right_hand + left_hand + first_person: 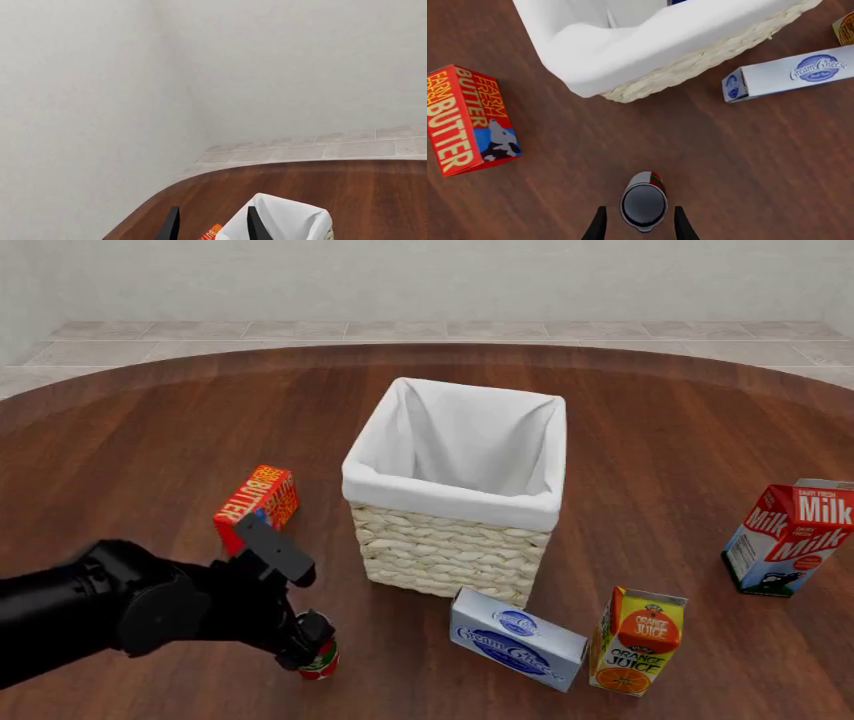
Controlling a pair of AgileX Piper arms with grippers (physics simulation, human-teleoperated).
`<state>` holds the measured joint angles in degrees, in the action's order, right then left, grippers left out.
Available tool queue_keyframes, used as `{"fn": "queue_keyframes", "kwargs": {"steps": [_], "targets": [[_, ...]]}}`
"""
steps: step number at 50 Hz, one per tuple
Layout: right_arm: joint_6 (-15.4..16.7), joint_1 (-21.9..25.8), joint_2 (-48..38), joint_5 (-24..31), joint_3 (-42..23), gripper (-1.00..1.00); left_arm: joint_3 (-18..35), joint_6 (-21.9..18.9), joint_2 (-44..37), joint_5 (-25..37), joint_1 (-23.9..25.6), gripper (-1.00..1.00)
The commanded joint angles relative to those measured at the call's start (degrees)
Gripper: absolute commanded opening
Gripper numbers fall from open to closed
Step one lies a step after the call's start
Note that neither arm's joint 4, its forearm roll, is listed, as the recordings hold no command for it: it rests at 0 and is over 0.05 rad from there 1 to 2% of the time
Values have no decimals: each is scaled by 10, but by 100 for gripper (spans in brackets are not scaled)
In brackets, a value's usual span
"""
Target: Pick up the alphabet soup and the tomato sauce, and put them in the basket.
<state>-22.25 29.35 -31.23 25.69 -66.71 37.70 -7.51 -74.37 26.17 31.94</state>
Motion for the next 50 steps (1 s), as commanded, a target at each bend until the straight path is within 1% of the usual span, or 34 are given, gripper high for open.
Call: {"fn": "queue_keyframes", "kwargs": {"steps": [1, 8, 19, 29, 50], "targets": [[0, 0, 0, 0, 1, 100, -9, 3, -8, -15, 0, 100], [0, -1, 0, 0, 0, 100, -16, 7, -13, -26, 2, 100], [1, 0, 2, 2, 0, 100, -27, 24, -21, -41, 16, 100], [0, 0, 2, 2, 0, 100, -35, 28, -26, -52, 18, 100], [0, 1, 1, 1, 2, 100, -53, 15, -34, -71, -2, 100]]}}
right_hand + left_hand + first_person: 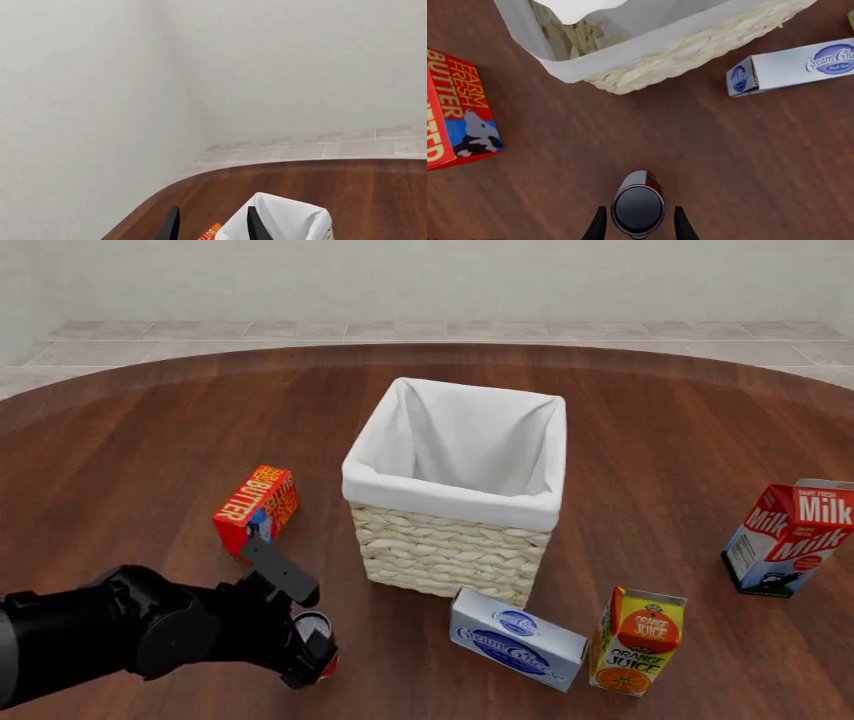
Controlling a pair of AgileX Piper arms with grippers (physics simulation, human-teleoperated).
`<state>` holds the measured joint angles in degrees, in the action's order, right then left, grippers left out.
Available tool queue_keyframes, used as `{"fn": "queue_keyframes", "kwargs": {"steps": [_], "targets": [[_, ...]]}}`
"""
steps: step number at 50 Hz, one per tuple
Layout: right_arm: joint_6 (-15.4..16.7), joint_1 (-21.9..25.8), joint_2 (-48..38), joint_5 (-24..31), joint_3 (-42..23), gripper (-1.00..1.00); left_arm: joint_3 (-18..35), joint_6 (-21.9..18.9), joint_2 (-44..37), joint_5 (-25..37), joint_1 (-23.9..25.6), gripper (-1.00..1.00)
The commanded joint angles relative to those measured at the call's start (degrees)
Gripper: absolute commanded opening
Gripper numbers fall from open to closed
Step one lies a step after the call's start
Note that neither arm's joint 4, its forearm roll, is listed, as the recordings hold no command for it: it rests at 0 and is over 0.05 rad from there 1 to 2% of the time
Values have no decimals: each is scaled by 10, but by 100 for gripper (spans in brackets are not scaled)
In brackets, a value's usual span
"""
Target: Pick up the alphabet soup and the tomato sauce, and put them in the basket.
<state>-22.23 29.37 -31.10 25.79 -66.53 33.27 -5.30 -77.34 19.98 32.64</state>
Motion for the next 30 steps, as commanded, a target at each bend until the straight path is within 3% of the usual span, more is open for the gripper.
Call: {"fn": "queue_keyframes", "kwargs": {"steps": [1, 30], "targets": [[0, 1, 0, 0, 0, 100, -9, -6, -5, -10, -10, 100], [0, 0, 1, 2, -3, 100, -27, -3, -22, -38, -13, 100]]}}
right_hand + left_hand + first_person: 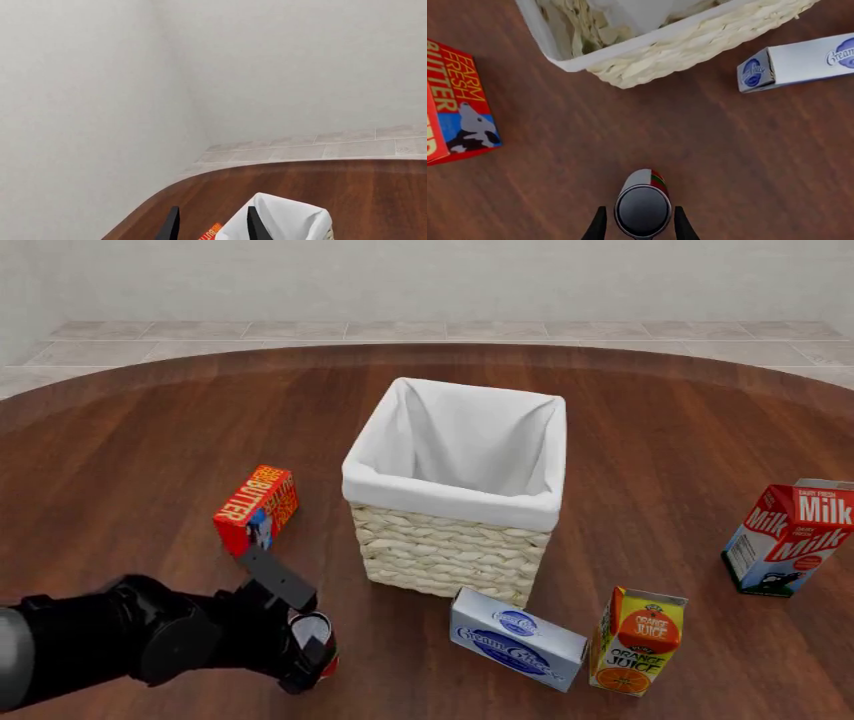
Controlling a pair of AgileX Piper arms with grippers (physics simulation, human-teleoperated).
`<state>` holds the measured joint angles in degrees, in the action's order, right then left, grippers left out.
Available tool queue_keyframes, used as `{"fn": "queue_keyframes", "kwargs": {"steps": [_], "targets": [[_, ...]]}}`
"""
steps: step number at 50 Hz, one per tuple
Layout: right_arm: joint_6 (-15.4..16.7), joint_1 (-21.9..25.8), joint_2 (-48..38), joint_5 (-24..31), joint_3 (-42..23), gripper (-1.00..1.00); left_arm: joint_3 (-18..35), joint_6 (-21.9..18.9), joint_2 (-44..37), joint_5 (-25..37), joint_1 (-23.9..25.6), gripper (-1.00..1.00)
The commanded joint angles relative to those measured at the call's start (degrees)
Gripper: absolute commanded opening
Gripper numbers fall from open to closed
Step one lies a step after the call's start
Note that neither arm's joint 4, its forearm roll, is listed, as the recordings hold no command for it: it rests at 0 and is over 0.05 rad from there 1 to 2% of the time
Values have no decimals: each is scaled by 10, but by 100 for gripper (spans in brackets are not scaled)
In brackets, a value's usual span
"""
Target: Pick up the alphabet soup and the tomato sauce, and put them in the basket.
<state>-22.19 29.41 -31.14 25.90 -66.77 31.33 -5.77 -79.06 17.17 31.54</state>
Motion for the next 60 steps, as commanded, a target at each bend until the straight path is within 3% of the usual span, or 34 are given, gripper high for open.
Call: {"fn": "queue_keyframes", "kwargs": {"steps": [1, 20, 21, 60], "targets": [[0, 0, 1, 1, -1, 100, -8, 3, -5, -11, -2, 100], [1, 0, 2, 5, -4, 100, -19, 11, -13, -30, 7, 100], [1, 0, 2, 5, -4, 100, -19, 14, -12, -29, 8, -100], [1, 4, 3, 3, -3, 100, -19, 15, 28, 2, 19, -100]]}}
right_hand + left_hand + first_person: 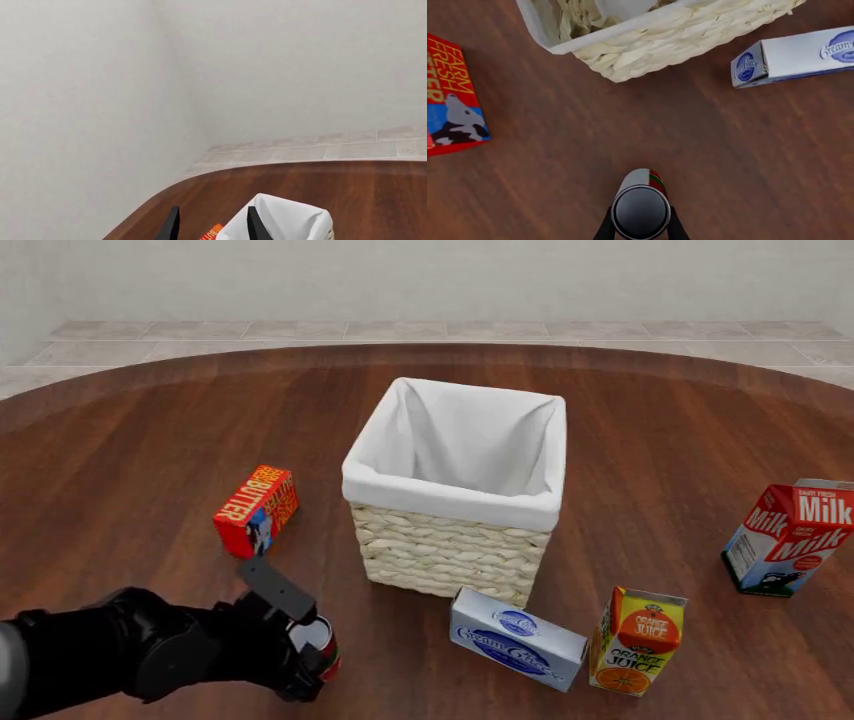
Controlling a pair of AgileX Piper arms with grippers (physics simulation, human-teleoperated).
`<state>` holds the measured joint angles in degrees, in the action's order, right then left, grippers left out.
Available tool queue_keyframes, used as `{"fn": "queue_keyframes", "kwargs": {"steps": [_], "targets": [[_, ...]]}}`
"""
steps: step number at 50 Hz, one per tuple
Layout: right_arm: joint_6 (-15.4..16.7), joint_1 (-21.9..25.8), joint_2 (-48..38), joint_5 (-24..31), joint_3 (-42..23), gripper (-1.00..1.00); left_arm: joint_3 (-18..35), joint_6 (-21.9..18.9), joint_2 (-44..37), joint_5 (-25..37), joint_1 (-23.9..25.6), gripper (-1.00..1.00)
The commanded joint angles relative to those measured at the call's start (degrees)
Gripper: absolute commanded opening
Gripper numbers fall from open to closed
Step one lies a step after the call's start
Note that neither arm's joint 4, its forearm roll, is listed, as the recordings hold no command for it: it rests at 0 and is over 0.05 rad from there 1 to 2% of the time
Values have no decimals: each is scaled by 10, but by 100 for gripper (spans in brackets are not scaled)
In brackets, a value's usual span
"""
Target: Pick up the alphabet soup and the tomato sauce, and put them in the basket.
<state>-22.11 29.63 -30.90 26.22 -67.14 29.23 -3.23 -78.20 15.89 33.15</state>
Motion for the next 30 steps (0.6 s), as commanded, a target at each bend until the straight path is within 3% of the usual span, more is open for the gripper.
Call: {"fn": "queue_keyframes", "kwargs": {"steps": [1, 30], "targets": [[0, 2, 1, 0, 0, 100, 1, -12, 24, 17, 4, -100], [4, 3, 5, 9, -13, 100, 38, -27, 114, 113, 16, -100]]}}
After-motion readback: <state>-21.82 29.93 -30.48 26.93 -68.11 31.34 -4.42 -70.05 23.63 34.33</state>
